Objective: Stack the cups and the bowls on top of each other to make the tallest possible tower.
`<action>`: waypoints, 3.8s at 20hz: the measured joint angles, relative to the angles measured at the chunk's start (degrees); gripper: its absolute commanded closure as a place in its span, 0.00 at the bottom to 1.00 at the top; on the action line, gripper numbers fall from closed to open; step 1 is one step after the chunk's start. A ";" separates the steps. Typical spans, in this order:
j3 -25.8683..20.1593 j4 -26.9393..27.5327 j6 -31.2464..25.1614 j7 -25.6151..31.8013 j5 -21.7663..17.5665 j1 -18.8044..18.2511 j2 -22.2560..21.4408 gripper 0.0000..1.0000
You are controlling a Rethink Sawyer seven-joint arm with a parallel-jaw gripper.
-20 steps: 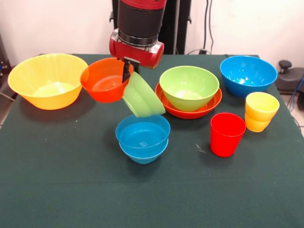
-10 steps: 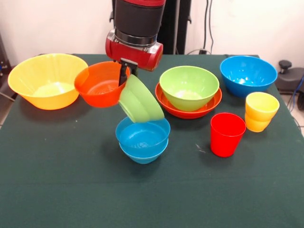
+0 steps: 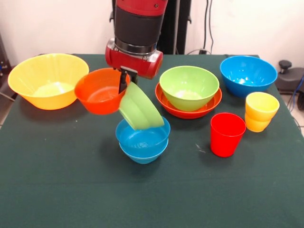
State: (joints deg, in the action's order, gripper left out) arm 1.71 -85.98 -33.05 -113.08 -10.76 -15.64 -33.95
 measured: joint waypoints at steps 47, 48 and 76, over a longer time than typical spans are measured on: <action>0.00 3.03 0.01 0.00 -0.01 0.59 6.29 1.00; 0.00 3.07 0.01 0.00 -0.01 0.59 6.34 1.00; 0.00 3.21 0.01 0.00 -0.01 0.60 6.56 0.00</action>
State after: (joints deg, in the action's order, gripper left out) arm 1.71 -82.77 -33.03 -113.08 -10.77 -15.04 -27.39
